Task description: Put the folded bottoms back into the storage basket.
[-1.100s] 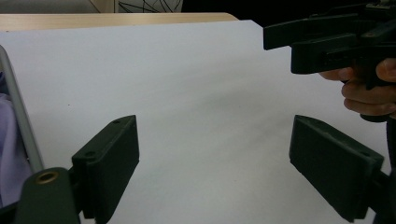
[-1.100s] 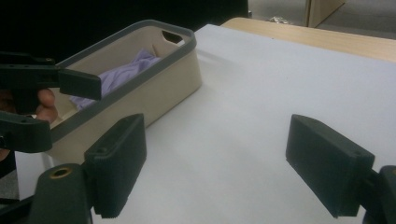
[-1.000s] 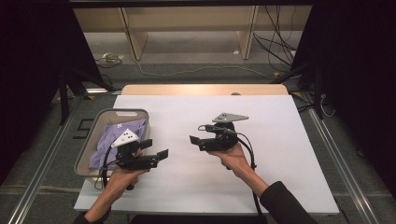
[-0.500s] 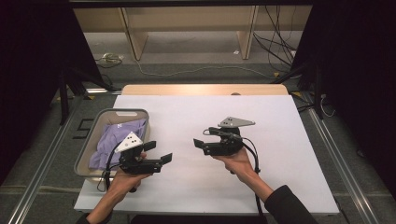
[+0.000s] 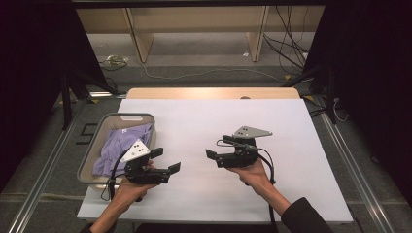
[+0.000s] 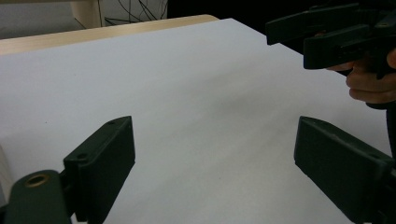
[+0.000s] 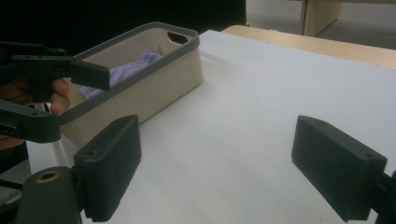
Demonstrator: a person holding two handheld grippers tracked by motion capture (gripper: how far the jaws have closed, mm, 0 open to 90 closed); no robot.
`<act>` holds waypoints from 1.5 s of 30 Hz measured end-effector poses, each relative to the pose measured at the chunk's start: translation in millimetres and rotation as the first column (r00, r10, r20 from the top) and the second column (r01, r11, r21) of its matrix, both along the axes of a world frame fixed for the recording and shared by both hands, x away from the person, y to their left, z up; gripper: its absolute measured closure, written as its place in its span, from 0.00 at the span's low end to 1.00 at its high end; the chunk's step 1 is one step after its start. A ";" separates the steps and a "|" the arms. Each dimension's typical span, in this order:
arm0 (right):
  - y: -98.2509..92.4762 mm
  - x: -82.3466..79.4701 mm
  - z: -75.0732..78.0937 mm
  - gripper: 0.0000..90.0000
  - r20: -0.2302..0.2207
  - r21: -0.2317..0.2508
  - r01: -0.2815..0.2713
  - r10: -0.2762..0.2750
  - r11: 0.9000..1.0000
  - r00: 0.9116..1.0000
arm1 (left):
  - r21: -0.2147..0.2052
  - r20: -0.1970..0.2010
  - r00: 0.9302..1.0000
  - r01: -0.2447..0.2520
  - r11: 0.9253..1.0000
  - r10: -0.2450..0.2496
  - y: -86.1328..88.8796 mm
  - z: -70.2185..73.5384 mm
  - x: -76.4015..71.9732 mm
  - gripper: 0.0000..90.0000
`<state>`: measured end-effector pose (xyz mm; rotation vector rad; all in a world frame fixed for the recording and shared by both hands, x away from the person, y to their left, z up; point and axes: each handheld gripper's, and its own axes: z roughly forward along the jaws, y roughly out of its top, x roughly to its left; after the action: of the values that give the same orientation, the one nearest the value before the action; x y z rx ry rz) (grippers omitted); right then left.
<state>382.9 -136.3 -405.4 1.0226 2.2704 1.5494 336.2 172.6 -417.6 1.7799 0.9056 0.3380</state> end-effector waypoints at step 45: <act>-53.1 -48.8 -12.9 0.16 0.045 -0.022 0.086 -0.085 0.996 0.995 | 0.031 -0.023 0.998 0.063 0.998 -0.063 -2.2 -1.1 -11.6 0.07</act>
<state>334.1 -189.4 -418.3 1.0542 2.1806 1.4925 324.5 170.4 -418.7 1.8402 0.8618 0.2945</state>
